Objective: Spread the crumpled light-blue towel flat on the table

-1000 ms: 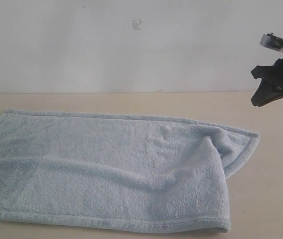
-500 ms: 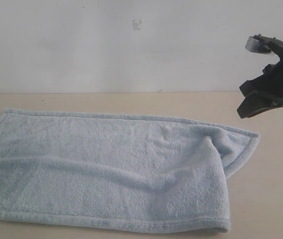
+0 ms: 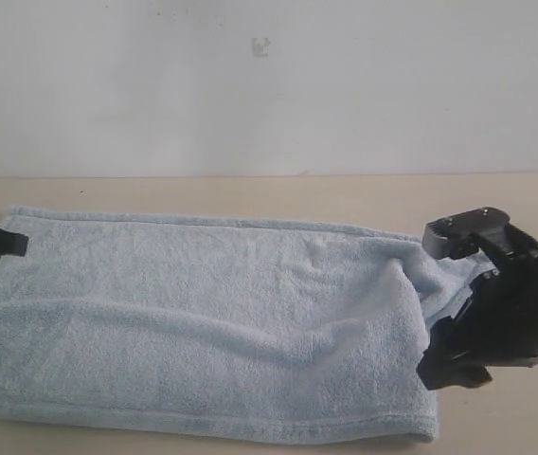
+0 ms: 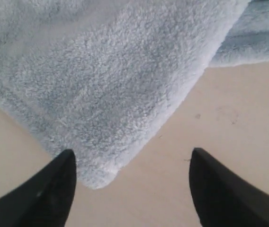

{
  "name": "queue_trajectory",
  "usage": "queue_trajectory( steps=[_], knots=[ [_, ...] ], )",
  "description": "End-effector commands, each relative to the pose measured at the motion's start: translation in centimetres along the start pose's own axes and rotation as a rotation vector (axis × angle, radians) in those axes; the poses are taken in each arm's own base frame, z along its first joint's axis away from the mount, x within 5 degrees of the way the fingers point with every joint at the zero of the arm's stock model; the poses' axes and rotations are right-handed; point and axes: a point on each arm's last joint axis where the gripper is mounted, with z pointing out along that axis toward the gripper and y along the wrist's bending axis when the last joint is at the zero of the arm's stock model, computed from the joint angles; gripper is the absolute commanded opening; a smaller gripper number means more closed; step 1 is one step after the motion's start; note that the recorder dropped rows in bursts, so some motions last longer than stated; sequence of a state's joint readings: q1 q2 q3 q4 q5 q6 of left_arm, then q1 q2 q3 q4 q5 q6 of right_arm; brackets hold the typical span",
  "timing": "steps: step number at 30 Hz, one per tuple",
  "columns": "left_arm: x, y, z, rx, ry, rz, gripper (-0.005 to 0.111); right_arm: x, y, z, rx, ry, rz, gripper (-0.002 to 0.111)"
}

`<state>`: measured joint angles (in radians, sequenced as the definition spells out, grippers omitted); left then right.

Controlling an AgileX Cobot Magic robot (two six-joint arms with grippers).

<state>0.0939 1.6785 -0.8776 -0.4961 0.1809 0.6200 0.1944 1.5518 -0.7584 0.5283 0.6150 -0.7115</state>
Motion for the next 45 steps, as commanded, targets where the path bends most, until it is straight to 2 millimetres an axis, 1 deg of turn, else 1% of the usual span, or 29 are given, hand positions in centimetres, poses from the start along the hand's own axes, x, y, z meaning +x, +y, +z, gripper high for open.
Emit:
queue_trajectory(
  steps=[1,3,6,10,14,20,30,37,42,45],
  knots=[
    [-1.1,-0.9,-1.7,0.015,-0.056,0.007,0.01,0.5,1.8,0.6,-0.011,0.018,-0.008,0.065],
    [-1.3,-0.9,-2.1,0.016,-0.069,0.002,0.01,1.1,2.4,1.1,-0.009,0.043,-0.009,0.065],
    [-1.3,-0.9,-2.1,0.017,-0.069,0.001,0.01,2.3,2.7,1.7,0.02,0.088,-0.026,0.065],
    [-1.2,-1.0,-2.1,0.022,-0.064,-0.004,0.01,2.8,3.0,1.9,0.027,0.116,-0.029,0.065],
    [-1.2,-1.0,-2.1,0.026,-0.064,-0.018,0.01,2.9,3.9,2.1,0.017,0.13,-0.062,0.065],
    [-1.2,-1.0,-2.1,0.028,-0.062,-0.018,0.01,3.2,3.4,2.6,0.076,0.115,-0.046,0.065],
    [-1.2,-1.0,-2.1,0.03,-0.061,-0.025,0.01,3.0,3.3,2.6,0.084,0.096,-0.024,0.065],
    [-1.2,-1.0,-2.1,0.033,-0.058,-0.025,0.01,3.3,3.4,2.7,0.083,0.104,-0.019,0.065],
    [-1.2,-1.0,-2.1,0.031,-0.06,-0.025,0.01,3.1,4.2,3.0,0.082,0.082,-0.056,0.065],
    [-1.2,-1.0,-2.1,0.033,-0.057,-0.025,0.01,3.5,4.3,3.1,0.087,0.083,-0.058,0.065]
  ],
)
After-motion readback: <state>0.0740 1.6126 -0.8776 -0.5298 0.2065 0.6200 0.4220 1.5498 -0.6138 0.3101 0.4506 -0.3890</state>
